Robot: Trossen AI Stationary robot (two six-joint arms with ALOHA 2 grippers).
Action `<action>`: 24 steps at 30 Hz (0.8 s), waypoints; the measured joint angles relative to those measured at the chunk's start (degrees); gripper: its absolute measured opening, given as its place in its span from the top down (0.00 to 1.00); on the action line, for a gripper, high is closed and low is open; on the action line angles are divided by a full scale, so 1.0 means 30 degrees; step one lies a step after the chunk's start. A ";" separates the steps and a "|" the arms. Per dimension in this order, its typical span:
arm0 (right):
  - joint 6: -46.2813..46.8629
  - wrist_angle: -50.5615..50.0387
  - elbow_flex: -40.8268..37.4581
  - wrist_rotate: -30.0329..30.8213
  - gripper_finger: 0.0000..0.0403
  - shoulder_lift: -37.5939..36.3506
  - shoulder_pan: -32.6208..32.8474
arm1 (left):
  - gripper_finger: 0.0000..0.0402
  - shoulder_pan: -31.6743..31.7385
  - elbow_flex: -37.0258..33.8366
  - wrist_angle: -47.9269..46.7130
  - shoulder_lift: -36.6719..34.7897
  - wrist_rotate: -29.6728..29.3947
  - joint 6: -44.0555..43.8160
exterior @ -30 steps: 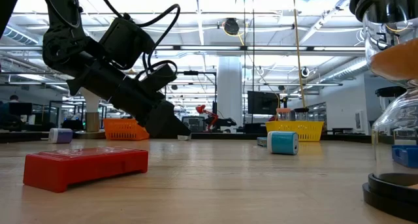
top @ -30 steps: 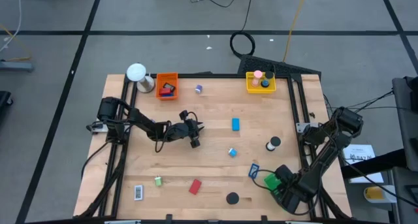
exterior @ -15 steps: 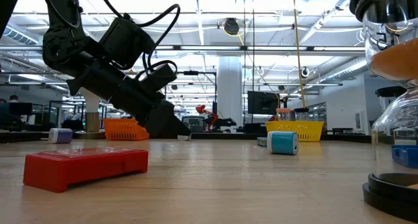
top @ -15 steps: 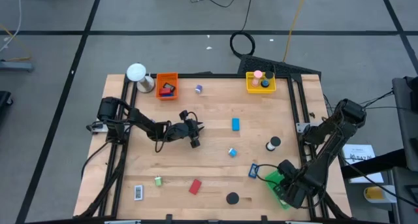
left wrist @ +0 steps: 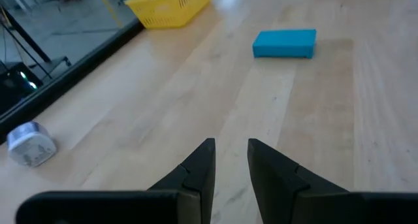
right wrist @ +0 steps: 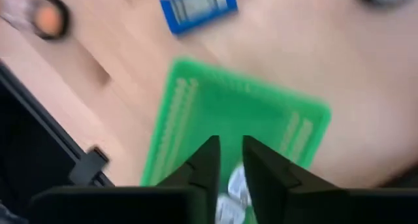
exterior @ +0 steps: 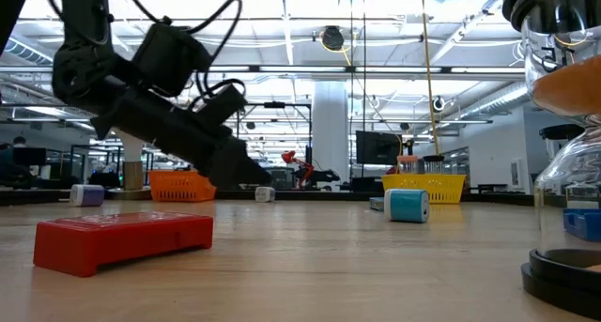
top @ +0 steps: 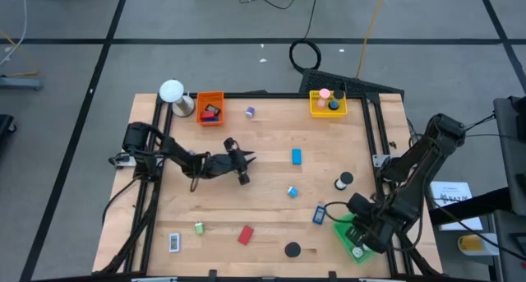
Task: Pick & Place Office items
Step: Put the light blue digital clock into the orange bin
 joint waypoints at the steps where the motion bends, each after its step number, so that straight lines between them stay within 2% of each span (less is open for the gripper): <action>1: -0.0698 0.0000 0.0000 0.0591 0.91 -0.0213 -0.0179 | 0.77 0.0000 -0.0358 0.0717 0.0000 0.0012 0.0005; 4: -0.3001 0.0066 0.0000 0.2190 0.98 -0.0771 -0.0898 | 0.77 0.0000 -0.1644 0.2767 -0.0299 0.0125 -0.0005; 7: -0.5058 0.0176 0.0000 0.3452 0.99 -0.1139 -0.1900 | 0.77 0.0000 -0.2797 0.4314 -0.0871 0.0373 -0.0160; 14: -0.7488 -0.0531 0.0000 0.2447 0.94 -0.1666 -0.4503 | 0.78 -0.0015 -0.4157 0.4993 -0.2325 0.0435 -0.0211; 16: -0.7606 -0.1035 0.0000 0.2274 0.93 -0.1817 -0.5088 | 0.82 -0.0051 -0.4288 0.4991 -0.2586 0.0751 -0.0140; 20: -0.8561 -0.1284 0.0000 0.2396 0.90 -0.2085 -0.6142 | 0.97 -0.0051 -0.4382 0.4991 -0.2696 0.2021 0.0014; 24: -1.0515 -0.0171 0.0000 0.3512 0.86 -0.2063 -0.7396 | 0.97 -0.0051 -0.4360 0.4975 -0.2703 0.2064 -0.0167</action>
